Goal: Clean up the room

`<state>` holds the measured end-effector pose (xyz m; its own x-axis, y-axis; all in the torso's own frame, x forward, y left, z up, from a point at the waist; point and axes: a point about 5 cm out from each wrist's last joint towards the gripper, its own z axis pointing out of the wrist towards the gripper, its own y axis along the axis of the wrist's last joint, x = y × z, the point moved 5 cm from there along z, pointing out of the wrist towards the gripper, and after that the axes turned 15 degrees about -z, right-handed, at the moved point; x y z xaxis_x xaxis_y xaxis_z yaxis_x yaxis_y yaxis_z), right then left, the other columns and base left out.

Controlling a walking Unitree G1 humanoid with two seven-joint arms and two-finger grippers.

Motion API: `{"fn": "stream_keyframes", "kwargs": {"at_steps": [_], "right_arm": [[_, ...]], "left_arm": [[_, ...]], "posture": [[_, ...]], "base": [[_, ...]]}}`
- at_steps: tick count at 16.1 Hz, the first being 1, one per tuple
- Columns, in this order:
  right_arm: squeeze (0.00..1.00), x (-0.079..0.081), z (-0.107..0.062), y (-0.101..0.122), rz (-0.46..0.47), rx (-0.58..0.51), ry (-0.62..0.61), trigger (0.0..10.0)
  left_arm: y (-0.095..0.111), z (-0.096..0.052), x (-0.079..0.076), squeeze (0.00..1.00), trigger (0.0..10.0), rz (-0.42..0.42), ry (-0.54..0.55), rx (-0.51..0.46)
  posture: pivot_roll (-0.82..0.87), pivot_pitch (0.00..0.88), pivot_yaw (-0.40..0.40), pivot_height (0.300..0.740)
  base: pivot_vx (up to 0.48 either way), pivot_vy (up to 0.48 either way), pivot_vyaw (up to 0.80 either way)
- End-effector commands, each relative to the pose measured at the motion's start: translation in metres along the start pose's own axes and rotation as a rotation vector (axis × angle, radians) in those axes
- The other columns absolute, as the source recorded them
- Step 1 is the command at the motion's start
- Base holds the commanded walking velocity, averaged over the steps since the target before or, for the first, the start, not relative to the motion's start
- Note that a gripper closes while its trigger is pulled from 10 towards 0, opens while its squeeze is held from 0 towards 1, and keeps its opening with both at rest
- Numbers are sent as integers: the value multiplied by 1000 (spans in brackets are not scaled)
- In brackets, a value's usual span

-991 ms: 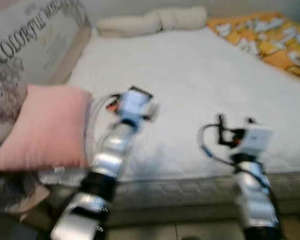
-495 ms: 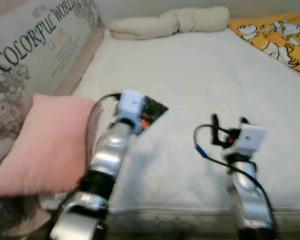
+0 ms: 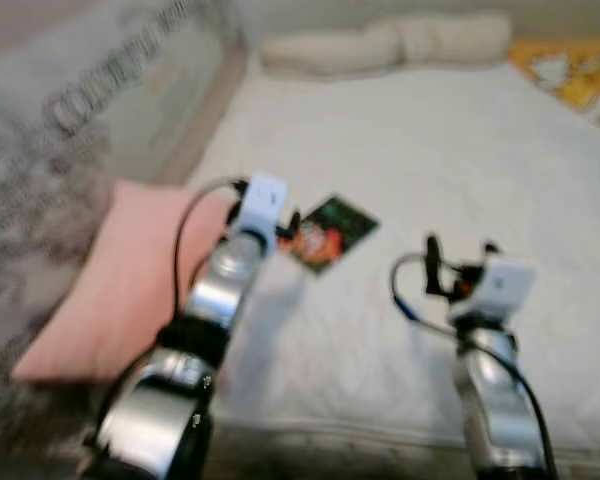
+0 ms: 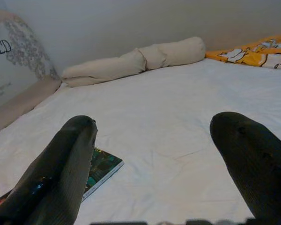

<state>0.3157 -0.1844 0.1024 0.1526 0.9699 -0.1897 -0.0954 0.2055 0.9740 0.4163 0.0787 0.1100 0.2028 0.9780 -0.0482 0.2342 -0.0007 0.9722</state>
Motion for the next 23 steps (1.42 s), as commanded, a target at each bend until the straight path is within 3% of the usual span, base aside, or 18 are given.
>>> {"fn": "stream_keyframes", "kwargs": {"at_steps": [1,4,6,10,14,18,20,23], "right_arm": [[0,1,-2,2,7,-4,-6,10000],[0,2,-9,6,13,-15,-9,10000],[0,-6,-23,10,-25,-42,-18,10000],[0,-21,-57,2,-77,27,-35,10000],[0,-16,-90,15,-113,38,1,10000],[0,0,-112,31,-126,35,90,10000],[0,-1,-116,31,-128,56,101,10000],[0,0,-118,33,-131,66,105,10000]], "left_arm": [[6,3,1,0,10000,-38,14,11],[-8,9,-9,0,10000,-257,-16,105],[-20,12,-9,0,10000,-432,8,154],[-32,12,-17,0,10000,-608,43,209],[-48,9,-9,0,10000,-651,116,223],[-39,11,1,0,10000,-713,171,172],[-32,12,5,0,10000,-764,199,143],[-29,12,10,0,10000,-776,220,122]], "posture": [[-167,0,116,740],[-183,2,121,740],[-216,30,119,740],[-317,104,114,740],[-411,197,101,740],[-441,257,73,740],[-446,271,63,740],[-447,276,62,740]], "base": [[0,0,0],[0,0,0],[0,0,0],[0,0,0],[0,0,0],[0,0,0],[0,0,0],[0,0,0]]}}
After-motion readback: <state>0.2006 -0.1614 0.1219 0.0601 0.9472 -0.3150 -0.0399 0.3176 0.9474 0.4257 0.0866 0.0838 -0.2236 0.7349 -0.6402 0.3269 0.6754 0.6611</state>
